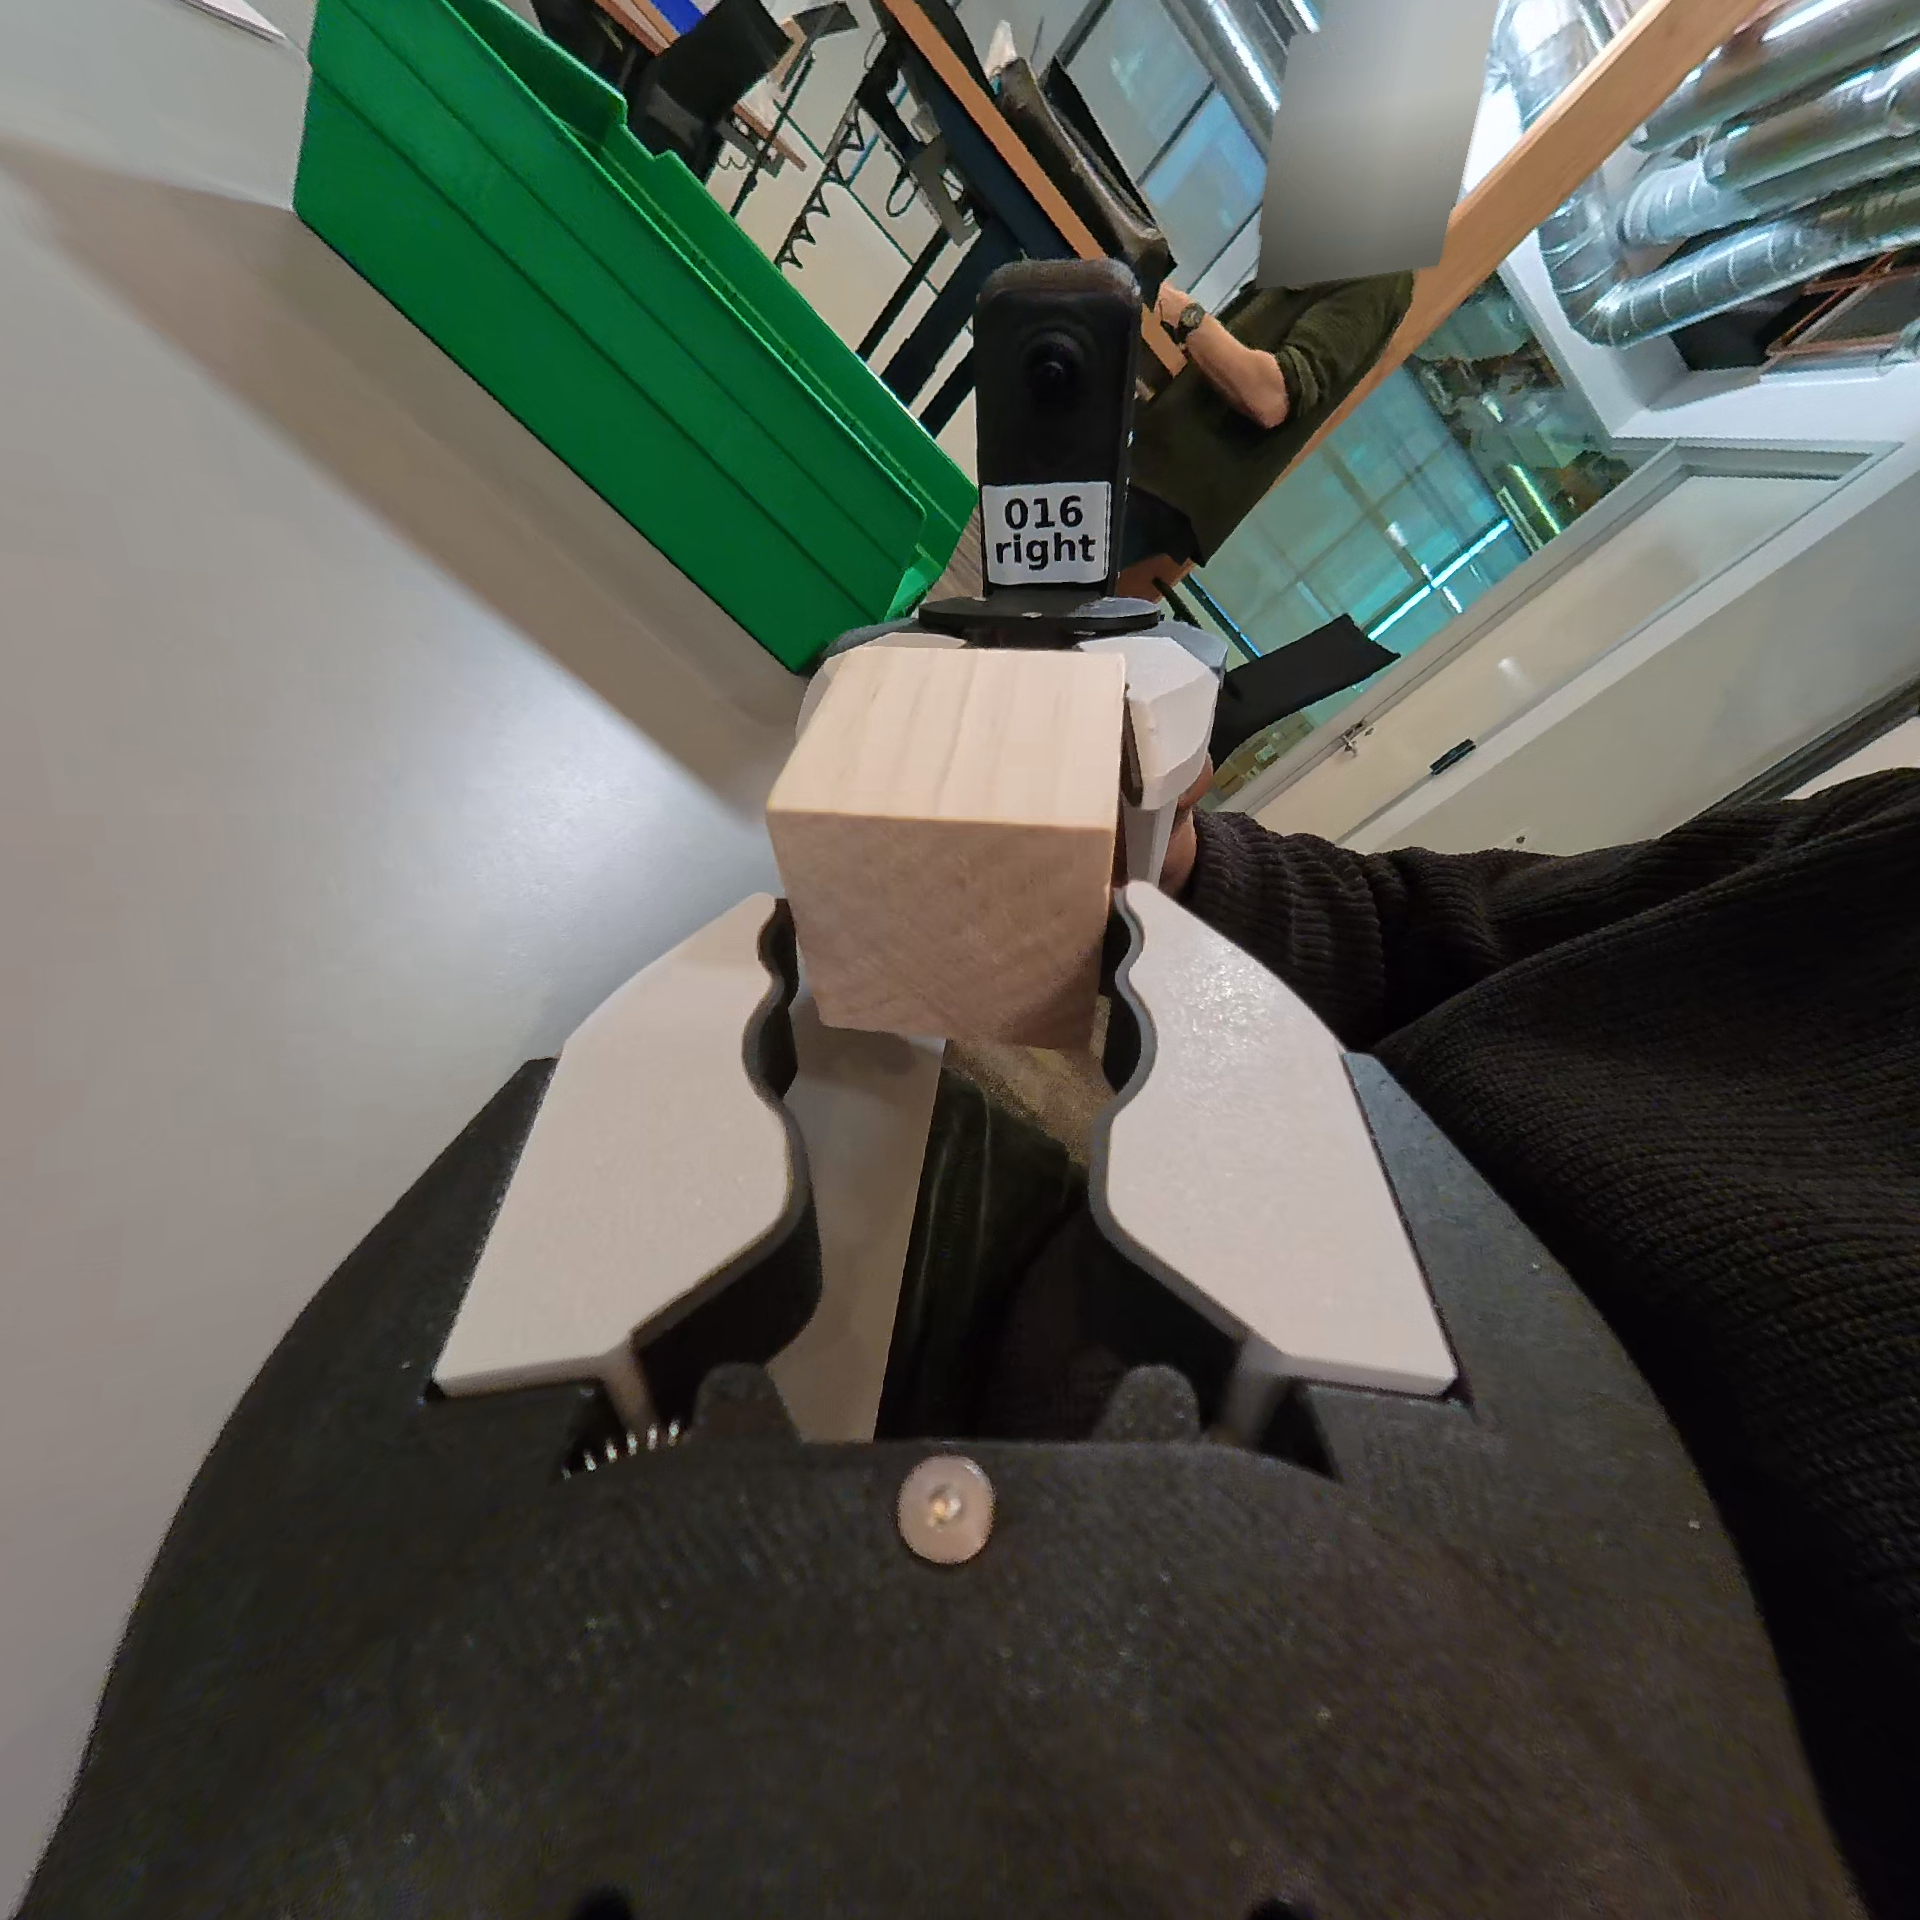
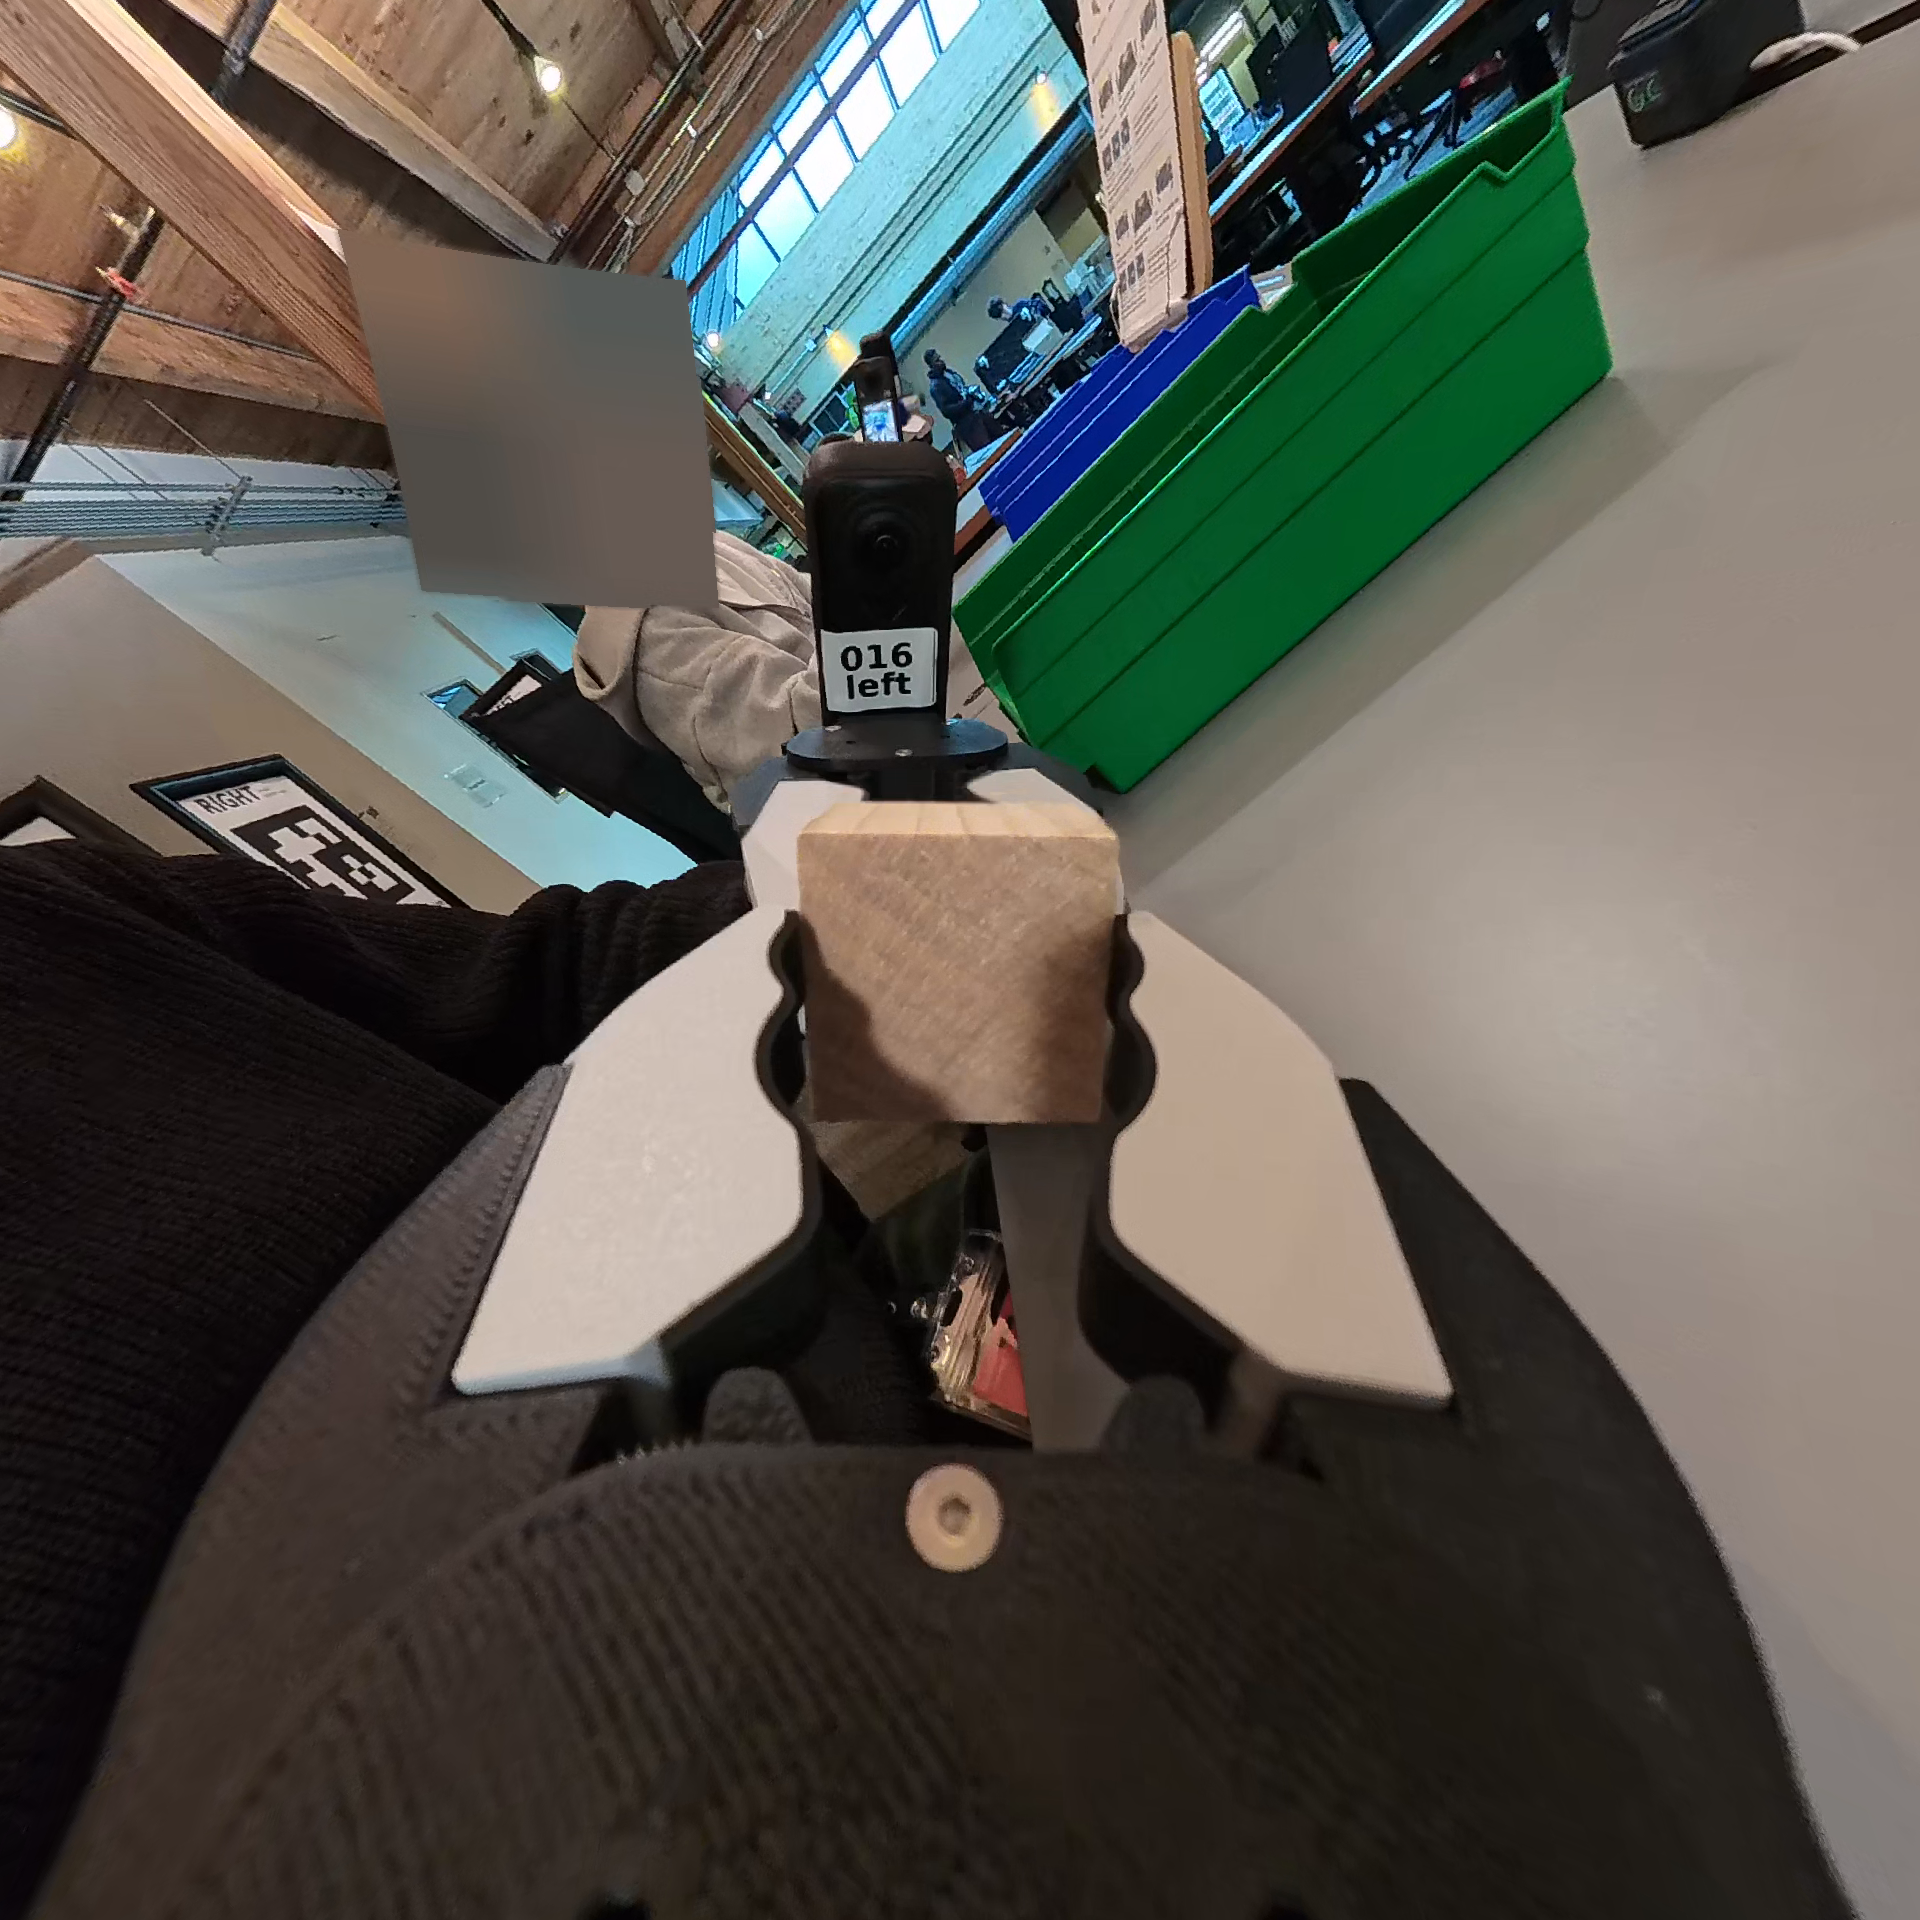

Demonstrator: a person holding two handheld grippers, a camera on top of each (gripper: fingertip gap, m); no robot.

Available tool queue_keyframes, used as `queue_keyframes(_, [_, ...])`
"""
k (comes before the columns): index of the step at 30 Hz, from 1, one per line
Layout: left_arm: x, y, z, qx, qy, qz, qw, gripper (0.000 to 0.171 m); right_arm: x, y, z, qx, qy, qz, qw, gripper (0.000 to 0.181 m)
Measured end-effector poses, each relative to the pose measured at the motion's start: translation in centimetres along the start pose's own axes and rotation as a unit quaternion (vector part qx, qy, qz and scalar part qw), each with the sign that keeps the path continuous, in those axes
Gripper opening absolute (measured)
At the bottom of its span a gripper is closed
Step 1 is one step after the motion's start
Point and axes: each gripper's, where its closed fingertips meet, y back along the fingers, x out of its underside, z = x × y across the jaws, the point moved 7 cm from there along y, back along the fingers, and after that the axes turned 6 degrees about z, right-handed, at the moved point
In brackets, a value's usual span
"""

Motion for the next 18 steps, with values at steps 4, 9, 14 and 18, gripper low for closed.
queue_keyframes(4, [-0.2,0.3,0.2,0.005,0.018,-0.016,1.0,0.058,0.1,0.0,-0.2,0.001,-0.008,0.001,1.0,0.057])
queue_keyframes(9, [-0.4,0.5,0.5,0.015,0.04,-0.024,0.999,0.056,0.3,-0.1,-0.4,0.001,-0.016,0.004,1.0,0.057])
queue_keyframes(14, [-0.6,0.7,0.4,0.007,0.029,-0.029,0.999,0.057,0.4,-0.3,-0.3,-0.007,-0.02,0.011,1.0,0.057])
queue_keyframes(18, [-0.7,1.1,0.7,0.007,0.045,-0.035,0.998,0.057,1.1,-0.7,-0.6,-0.017,-0.036,0.042,0.998,0.057])
